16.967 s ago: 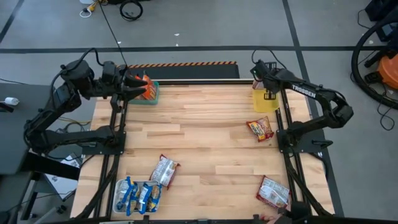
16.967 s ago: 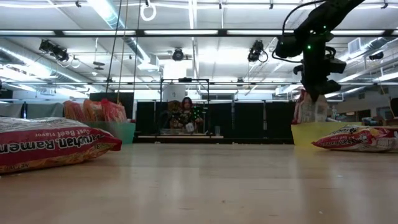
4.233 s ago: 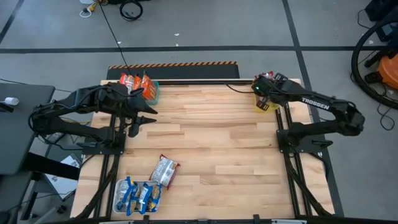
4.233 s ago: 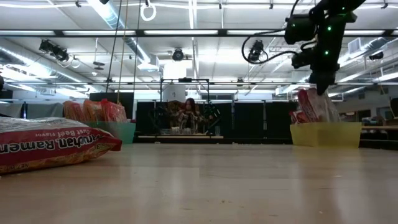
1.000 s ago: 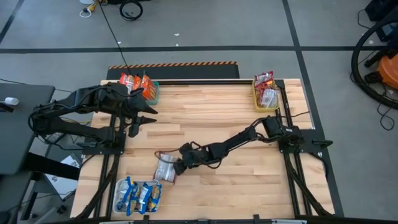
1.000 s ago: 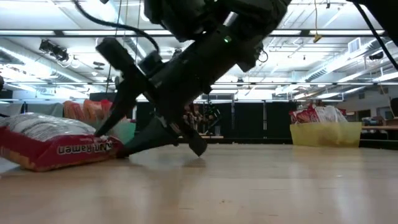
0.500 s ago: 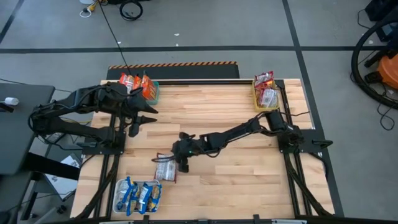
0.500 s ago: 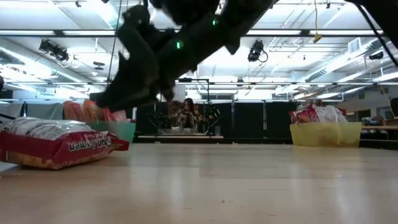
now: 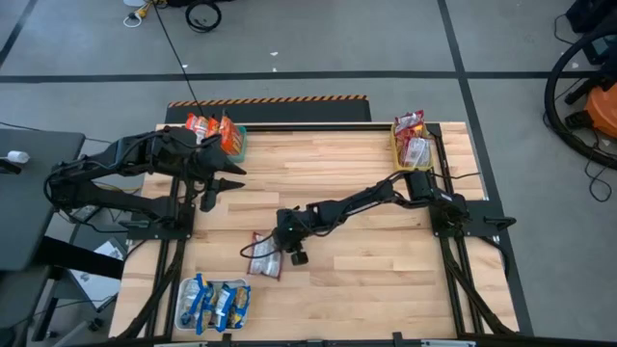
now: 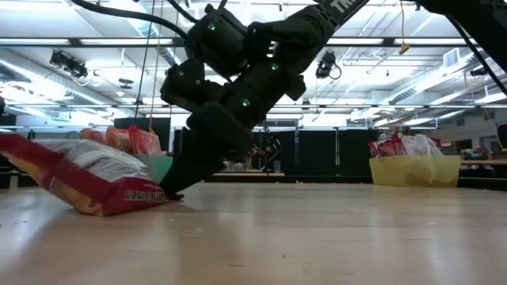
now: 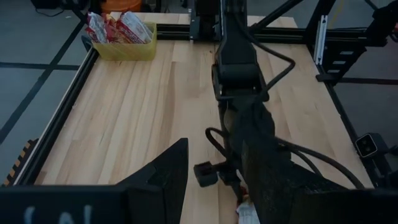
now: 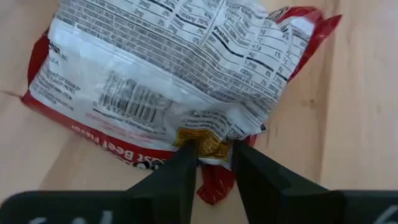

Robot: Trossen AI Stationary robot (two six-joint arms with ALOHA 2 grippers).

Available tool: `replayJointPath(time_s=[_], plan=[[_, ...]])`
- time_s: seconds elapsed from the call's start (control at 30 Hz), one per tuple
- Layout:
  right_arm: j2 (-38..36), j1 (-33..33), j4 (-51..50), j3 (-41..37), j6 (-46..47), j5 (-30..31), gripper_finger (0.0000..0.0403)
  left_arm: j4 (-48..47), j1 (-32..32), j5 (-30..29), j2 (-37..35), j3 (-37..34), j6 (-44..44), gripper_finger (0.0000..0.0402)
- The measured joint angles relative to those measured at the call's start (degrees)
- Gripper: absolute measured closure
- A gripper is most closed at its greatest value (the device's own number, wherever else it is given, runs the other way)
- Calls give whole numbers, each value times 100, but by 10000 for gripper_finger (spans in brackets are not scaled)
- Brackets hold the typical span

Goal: Sort Maruchan noodles
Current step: Put the red noodle pack into the yellow bin

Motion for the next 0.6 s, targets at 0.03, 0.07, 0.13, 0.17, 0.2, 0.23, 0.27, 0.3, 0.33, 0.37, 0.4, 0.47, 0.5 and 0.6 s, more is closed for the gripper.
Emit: replayJointPath(time_s=[0.03, 0.07, 0.13, 0.17, 0.2, 0.23, 0.27, 0.3, 0.33, 0.37, 0.4, 0.47, 0.5, 0.6], plan=[[15, 4, 17, 1, -71, 1, 292, 18, 0, 1, 0, 0, -1, 246], [18, 8, 1, 6, -76, 8, 302, 31, -2, 4, 0, 0, 0, 246], [-9, 12, -103, 10, -20, 17, 327, 83, 0, 1, 0, 0, 0, 246], [-64, 14, -281, 10, 71, 23, 342, 79, 0, 0, 0, 0, 0, 246], [-153, 20, -512, 7, 160, 28, 358, 79, 0, 1, 0, 0, -1, 246], [-252, 23, -782, 3, 231, 64, 376, 82, 0, 0, 0, 0, -1, 246], [-373, 26, -1090, 1, 281, 68, 388, 80, 0, 0, 0, 0, -1, 246], [-540, 32, -1505, -4, 330, 88, 393, 82, 0, 1, 0, 0, -1, 246], [-720, 46, -1950, -8, 399, 134, 393, 83, 0, 0, -1, 0, -1, 246], [-919, 62, -2354, -8, 478, 166, 390, 87, 2, 0, -2, 0, -2, 246], [-1138, 73, -2803, -7, 509, 169, 388, 88, 2, 0, 0, 0, -2, 246], [-1526, 103, -3744, -6, 522, 168, 390, 93, 1, 0, -2, 0, -1, 246], [-1691, 117, -4135, -6, 529, 168, 393, 97, 0, 0, -2, 0, 0, 246], [-2120, 152, -5184, -6, 671, 105, 397, 105, 1, 0, -2, 0, -1, 246]])
